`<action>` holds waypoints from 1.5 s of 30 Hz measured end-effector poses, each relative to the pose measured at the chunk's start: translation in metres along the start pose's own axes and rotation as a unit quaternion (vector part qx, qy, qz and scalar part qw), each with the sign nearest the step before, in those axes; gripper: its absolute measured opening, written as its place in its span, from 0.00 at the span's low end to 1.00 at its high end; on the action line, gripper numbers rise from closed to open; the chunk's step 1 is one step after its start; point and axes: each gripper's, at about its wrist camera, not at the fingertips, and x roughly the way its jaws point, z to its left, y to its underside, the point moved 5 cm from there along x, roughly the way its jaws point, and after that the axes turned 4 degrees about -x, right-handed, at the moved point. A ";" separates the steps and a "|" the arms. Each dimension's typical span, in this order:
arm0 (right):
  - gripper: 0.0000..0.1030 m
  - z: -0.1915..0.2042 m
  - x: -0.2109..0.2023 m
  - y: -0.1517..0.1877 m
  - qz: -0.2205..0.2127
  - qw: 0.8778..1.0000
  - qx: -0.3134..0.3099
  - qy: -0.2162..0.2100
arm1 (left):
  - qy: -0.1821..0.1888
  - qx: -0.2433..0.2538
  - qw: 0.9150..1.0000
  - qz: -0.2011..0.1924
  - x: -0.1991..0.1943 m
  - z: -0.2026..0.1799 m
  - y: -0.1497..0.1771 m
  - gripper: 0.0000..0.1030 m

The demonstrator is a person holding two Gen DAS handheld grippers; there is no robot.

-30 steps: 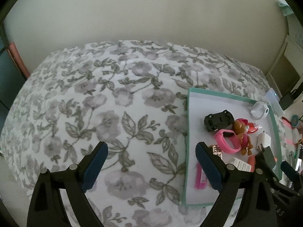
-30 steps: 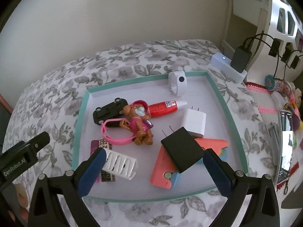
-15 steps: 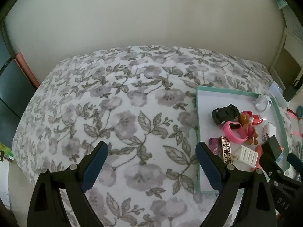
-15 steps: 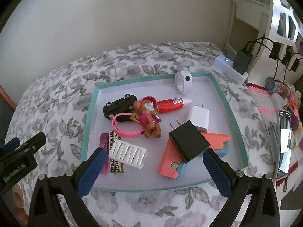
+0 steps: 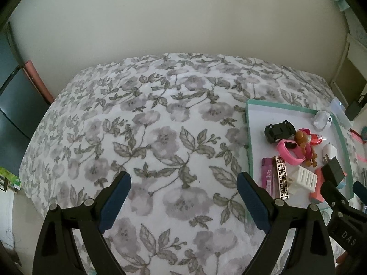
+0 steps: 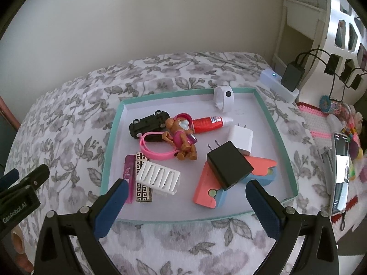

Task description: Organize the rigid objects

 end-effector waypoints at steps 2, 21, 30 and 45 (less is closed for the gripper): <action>1.00 0.000 -0.001 0.001 0.000 1.000 -0.002 0.001 | -0.002 0.000 1.000 0.003 0.000 0.002 0.002 0.91; 1.00 0.007 -0.005 0.010 0.007 1.000 -0.020 0.001 | -0.022 -0.001 0.999 0.025 0.004 0.016 0.016 0.91; 1.00 0.008 -0.007 0.013 0.008 1.000 -0.022 0.003 | -0.027 -0.002 0.999 0.036 0.005 0.020 0.022 0.91; 1.00 0.008 -0.007 0.013 0.009 1.000 -0.023 0.002 | -0.032 -0.007 0.999 0.040 0.008 0.022 0.023 0.91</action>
